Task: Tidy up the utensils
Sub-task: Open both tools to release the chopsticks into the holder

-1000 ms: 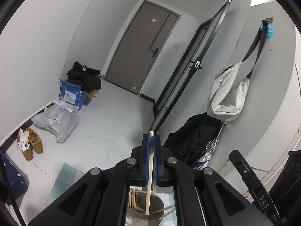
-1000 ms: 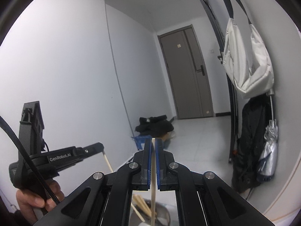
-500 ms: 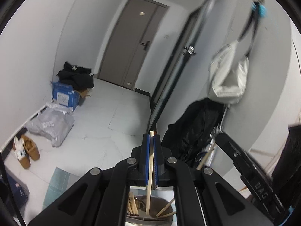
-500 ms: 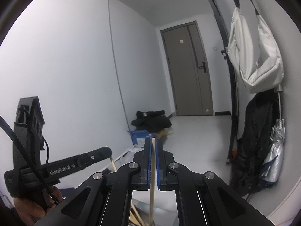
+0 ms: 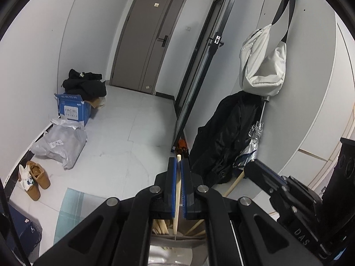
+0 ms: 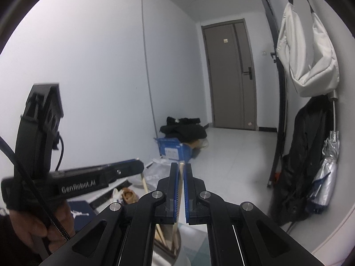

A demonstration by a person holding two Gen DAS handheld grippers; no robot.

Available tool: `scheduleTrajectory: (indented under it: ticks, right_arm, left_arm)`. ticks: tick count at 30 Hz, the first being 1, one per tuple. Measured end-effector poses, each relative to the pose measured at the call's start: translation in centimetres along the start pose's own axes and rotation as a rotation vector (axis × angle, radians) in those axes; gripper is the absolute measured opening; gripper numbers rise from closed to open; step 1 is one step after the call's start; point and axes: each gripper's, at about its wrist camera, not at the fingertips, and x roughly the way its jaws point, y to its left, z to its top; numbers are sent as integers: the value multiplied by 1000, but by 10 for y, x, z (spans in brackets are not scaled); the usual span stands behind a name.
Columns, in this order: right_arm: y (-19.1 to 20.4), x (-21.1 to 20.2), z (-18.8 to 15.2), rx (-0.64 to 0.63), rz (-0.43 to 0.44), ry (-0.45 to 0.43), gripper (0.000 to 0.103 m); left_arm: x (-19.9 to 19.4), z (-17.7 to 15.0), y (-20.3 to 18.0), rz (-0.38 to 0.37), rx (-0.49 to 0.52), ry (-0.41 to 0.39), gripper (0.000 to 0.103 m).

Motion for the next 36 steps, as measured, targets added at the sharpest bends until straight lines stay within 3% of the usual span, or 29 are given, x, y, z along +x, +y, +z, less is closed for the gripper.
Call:
scheduleTrajectory:
  ticks: [14,20,23,26,28,32,36]
  right_arm:
    - [10,7,-35,-3,20,115,4]
    - [9,6,-43,30,40,147,6]
    - [7,1,-43,47,38,147,10]
    - [7,-7,-43,63,33,140,20]
    - [8,-14,-44,69,23,133,24]
    - [12,-29,-45,79,-1,122,32]
    - [17,-46,-44,89,-29,101,46]
  left_arm:
    - [7,-19,1,-48,6,120,0]
    - [5,-22,12,-73,-48,163,3]
    - [-3,-21,15,-64,-52,154,13]
    - [-13,-19,15,-36,-59,129,32]
    - [-22,-18,17,-8,-75,102,50]
    - [-37,-16,17,45,-75,53,59]
    - [-56,-15,15,98,-66,0,76]
